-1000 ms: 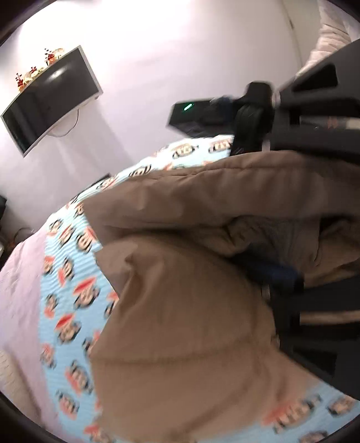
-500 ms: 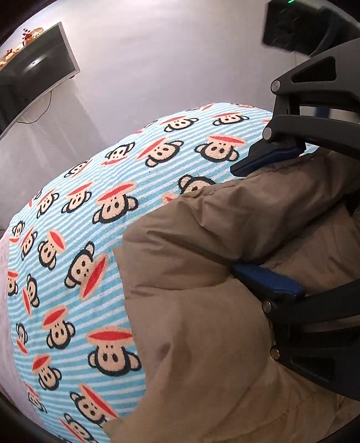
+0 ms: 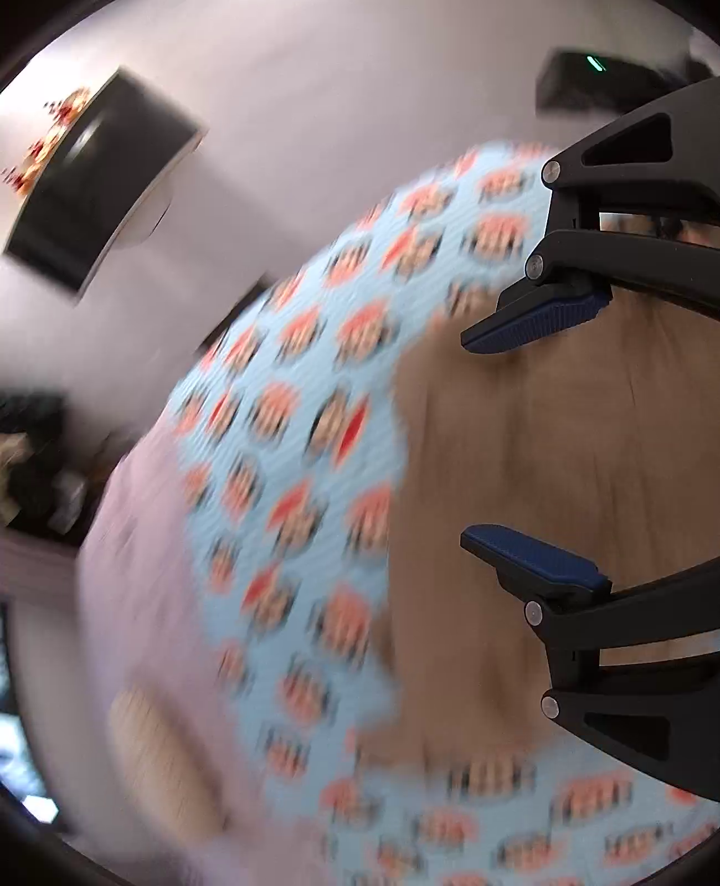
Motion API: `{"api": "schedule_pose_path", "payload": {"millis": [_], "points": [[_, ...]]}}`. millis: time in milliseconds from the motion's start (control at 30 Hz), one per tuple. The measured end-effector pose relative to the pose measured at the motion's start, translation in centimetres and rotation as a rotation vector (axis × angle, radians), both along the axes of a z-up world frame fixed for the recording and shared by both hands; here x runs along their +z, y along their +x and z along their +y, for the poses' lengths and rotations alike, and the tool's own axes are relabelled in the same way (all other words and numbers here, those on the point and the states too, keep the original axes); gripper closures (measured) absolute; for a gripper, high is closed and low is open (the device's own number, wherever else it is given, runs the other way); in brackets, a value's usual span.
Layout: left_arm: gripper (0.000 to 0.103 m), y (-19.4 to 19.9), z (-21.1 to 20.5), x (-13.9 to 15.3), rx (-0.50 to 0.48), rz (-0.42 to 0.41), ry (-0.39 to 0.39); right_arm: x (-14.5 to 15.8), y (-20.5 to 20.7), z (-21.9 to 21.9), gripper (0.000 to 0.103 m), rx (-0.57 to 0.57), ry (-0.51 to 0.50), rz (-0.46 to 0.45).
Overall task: Fold large clothes
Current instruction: 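Lower the jacket onto the blanket and open both tools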
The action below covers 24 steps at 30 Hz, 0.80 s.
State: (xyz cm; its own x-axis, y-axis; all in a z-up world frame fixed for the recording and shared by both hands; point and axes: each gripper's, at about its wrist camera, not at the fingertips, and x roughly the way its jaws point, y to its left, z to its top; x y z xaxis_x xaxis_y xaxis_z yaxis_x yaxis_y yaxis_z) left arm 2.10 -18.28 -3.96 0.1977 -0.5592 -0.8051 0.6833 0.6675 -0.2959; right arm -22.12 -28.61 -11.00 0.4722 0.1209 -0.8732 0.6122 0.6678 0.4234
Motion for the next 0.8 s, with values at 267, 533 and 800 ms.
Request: {"api": "schedule_pose_path", "payload": {"millis": [267, 533, 800], "points": [[0.038, 5.0, 5.5, -7.3, 0.215, 0.034, 0.147, -0.1, -1.1, 0.2, 0.087, -0.014, -0.069, 0.037], [0.037, 2.4, -4.7, -9.2, 0.102, -0.058, 0.202, -4.1, -3.7, -3.2, 0.085, -0.116, -0.012, 0.121], [0.037, 2.4, -7.1, -10.8, 0.125, -0.066, 0.262, 1.1, -6.7, -7.7, 0.074, -0.164, 0.003, -0.022]]}}
